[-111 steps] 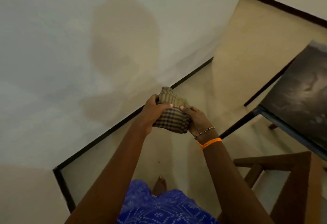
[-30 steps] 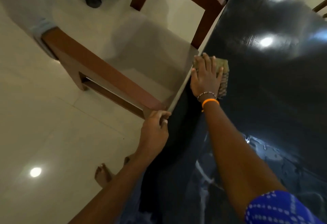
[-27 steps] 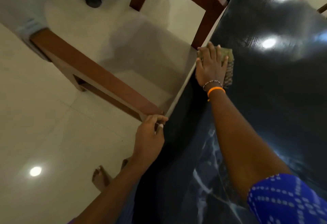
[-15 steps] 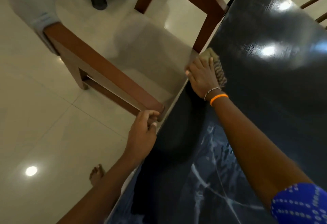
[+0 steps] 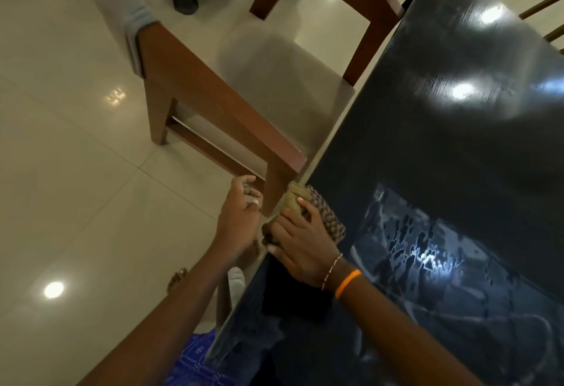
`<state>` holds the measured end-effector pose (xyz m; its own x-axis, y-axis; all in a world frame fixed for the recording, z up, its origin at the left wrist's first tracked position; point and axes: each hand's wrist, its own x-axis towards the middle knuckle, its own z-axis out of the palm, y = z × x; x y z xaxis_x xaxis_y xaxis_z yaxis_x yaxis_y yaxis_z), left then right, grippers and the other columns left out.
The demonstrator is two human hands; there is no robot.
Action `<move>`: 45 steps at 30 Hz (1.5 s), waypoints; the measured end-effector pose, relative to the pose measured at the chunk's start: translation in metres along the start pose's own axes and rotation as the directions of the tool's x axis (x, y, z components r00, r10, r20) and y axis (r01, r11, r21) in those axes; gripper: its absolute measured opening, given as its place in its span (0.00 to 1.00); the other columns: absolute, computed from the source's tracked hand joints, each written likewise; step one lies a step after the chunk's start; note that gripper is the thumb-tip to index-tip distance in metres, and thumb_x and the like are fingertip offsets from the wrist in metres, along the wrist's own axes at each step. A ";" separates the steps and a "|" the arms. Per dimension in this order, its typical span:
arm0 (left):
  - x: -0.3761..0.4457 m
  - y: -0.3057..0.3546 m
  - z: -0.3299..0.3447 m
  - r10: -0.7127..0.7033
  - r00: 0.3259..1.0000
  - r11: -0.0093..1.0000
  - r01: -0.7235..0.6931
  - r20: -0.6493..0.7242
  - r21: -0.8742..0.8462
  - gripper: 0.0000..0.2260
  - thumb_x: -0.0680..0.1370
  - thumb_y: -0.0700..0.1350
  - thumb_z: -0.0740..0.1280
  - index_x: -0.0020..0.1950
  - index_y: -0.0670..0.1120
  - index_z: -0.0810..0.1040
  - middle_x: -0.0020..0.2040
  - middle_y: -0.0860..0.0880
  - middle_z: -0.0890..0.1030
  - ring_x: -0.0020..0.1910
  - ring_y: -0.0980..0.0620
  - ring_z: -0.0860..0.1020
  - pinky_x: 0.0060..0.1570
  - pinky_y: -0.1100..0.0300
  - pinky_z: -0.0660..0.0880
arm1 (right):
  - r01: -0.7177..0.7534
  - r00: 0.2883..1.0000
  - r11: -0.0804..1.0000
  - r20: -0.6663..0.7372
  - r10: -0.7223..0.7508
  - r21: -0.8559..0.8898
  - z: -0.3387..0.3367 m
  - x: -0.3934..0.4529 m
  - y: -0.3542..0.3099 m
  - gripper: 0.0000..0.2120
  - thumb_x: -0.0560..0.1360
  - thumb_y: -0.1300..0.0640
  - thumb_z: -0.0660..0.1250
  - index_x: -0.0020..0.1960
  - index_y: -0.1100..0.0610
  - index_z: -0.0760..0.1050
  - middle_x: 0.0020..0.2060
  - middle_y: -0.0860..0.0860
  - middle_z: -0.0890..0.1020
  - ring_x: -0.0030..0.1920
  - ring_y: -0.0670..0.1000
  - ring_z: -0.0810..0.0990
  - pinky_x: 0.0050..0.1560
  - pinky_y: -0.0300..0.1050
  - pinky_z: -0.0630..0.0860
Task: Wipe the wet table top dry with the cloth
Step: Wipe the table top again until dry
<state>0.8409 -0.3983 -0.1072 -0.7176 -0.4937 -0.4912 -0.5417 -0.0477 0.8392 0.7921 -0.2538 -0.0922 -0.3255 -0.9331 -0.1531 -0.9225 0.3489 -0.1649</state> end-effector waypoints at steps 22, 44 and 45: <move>-0.035 -0.024 -0.036 -0.203 0.957 0.978 0.209 0.209 -0.011 0.16 0.79 0.37 0.56 0.65 0.47 0.66 0.52 0.46 0.77 0.47 0.53 0.76 0.47 0.60 0.71 | -0.244 0.968 0.968 -0.040 0.247 0.063 0.030 -0.029 -0.112 0.11 0.74 0.48 0.58 0.48 0.53 0.74 0.46 0.50 0.78 0.51 0.52 0.76 0.65 0.54 0.61; -0.057 0.025 0.056 0.332 0.848 0.820 -0.476 0.412 0.318 0.10 0.77 0.36 0.59 0.49 0.50 0.76 0.48 0.55 0.74 0.43 0.59 0.73 0.45 0.69 0.68 | -0.911 0.214 0.242 -0.118 0.970 0.333 0.017 -0.113 0.130 0.26 0.81 0.50 0.53 0.78 0.55 0.54 0.78 0.50 0.55 0.78 0.52 0.49 0.76 0.60 0.41; -0.057 0.026 0.063 0.336 0.837 0.812 -0.490 0.432 0.317 0.10 0.77 0.36 0.59 0.48 0.50 0.76 0.48 0.55 0.73 0.42 0.60 0.73 0.43 0.72 0.67 | -0.926 0.151 0.179 -0.109 0.982 0.333 0.018 -0.133 0.141 0.26 0.81 0.50 0.53 0.78 0.55 0.54 0.78 0.50 0.55 0.78 0.52 0.49 0.76 0.60 0.40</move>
<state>0.8403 -0.3169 -0.0715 -0.9717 -0.0542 -0.2300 -0.2275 0.4785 0.8481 0.7094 -0.0787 -0.1122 -0.9782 0.1921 -0.0790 0.2048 0.9556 -0.2119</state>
